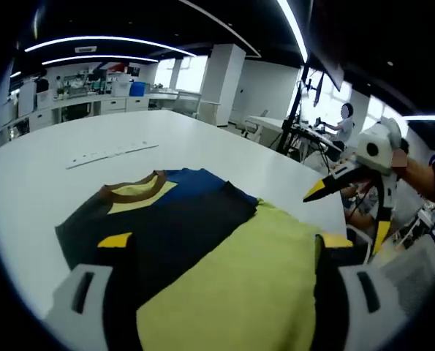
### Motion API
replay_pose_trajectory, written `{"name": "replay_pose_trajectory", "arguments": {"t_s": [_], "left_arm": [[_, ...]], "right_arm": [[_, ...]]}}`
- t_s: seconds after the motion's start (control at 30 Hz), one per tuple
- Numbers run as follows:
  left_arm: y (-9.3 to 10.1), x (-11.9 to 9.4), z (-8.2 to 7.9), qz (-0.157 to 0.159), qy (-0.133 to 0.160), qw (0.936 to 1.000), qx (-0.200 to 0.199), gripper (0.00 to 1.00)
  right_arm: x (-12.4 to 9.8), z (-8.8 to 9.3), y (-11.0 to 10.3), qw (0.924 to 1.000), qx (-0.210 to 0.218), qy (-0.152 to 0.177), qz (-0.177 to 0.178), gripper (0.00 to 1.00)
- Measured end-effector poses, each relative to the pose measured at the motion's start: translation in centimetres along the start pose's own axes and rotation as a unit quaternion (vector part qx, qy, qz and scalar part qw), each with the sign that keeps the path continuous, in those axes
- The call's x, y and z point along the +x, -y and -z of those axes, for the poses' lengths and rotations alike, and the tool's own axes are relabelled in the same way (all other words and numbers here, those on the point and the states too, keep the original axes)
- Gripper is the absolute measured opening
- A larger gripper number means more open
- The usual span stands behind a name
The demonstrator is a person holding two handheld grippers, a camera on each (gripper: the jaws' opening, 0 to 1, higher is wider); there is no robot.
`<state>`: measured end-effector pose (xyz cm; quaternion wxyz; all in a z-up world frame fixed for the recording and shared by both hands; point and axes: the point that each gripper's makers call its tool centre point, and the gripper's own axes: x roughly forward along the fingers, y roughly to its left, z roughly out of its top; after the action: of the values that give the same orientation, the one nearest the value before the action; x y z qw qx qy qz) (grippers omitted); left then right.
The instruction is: Fold the garment on the visible template until the final outline fits inside the template.
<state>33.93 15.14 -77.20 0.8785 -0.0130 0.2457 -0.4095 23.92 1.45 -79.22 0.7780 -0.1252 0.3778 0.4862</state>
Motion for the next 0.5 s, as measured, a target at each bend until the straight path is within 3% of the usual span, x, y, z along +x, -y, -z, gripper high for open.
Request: {"name": "replay_pose_trajectory", "arguments": {"t_s": [0.23, 0.5], "left_arm": [[0.4, -3.8, 2.9, -0.008, -0.023, 0.9996, 0.013, 0.99], [0.6, -7.2, 4.6, -0.024, -0.023, 0.9993, 0.016, 0.99]], "right_arm": [[-0.1, 1.3, -1.0, 0.9995, -0.018, -0.02, -0.015, 0.99], [-0.4, 2.6, -1.7, 0.9987, -0.034, -0.035, -0.017, 0.97]]}}
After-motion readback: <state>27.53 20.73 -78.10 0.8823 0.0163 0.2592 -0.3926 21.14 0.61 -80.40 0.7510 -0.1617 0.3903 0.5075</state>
